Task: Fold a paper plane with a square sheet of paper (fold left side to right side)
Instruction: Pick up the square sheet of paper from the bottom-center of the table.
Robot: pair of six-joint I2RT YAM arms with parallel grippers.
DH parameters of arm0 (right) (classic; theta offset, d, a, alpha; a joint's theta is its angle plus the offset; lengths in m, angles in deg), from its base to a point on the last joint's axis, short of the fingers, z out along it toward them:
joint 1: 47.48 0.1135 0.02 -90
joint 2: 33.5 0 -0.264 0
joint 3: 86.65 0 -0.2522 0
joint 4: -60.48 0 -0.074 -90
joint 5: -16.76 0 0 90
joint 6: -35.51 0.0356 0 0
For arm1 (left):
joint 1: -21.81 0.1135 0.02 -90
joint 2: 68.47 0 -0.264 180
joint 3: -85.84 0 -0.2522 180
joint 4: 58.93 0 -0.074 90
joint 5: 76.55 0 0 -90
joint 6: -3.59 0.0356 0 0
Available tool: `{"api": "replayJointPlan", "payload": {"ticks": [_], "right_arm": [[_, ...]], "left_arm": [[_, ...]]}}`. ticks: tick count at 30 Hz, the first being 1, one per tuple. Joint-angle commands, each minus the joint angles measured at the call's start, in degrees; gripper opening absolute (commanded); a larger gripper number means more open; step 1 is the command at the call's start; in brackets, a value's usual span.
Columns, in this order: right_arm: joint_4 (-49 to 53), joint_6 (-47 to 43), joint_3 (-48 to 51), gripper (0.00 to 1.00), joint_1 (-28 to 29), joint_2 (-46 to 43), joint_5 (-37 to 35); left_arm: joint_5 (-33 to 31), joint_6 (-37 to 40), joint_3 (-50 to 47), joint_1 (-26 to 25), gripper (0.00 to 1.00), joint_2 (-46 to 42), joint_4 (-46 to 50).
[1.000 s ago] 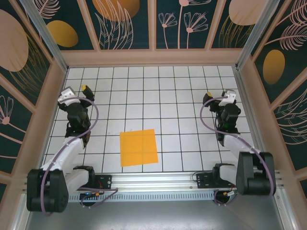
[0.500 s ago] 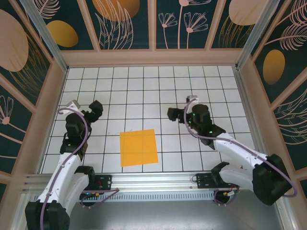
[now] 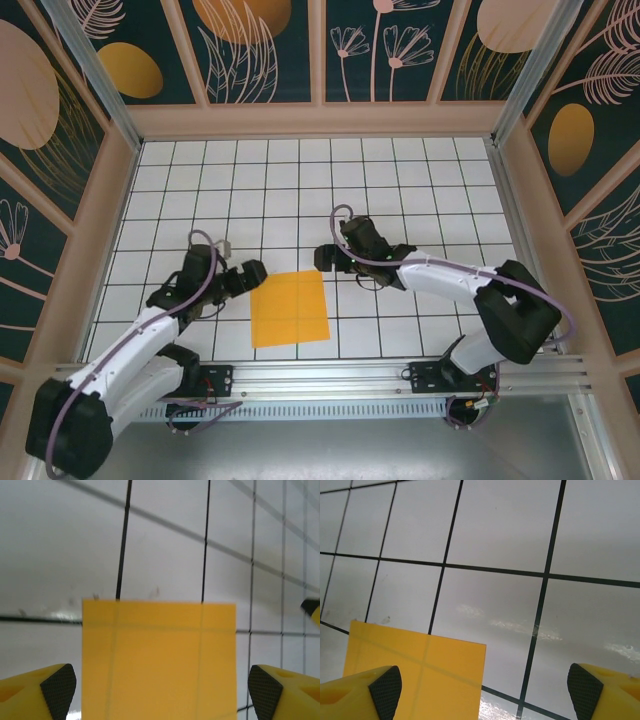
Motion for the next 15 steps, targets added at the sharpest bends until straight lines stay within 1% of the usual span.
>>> {"api": "replayJointPlan", "payload": {"ticks": [1,5,8,11,15], "right_arm": [[3.7,1.1,-3.6,0.87,0.8,2.3,0.0],[3.9,1.1,-5.1,0.84,1.7,4.9,0.4],[4.5,1.2,-6.6,0.82,2.3,7.2,0.8],[5.5,1.0,-8.5,0.82,3.5,9.4,0.6],[7.7,0.8,-11.4,0.80,4.9,13.1,0.1]], "left_arm": [[-2.5,-0.9,2.8,-4.5,0.87,4.2,4.8],[-3.5,-1.2,4.5,-9.7,0.81,9.6,4.9],[-3.3,-1.3,5.0,-12.2,0.77,13.0,4.1],[-3.4,-1.8,4.8,-13.4,0.76,14.4,2.8],[-3.8,-1.7,4.4,-13.8,0.75,15.3,2.4]]}}
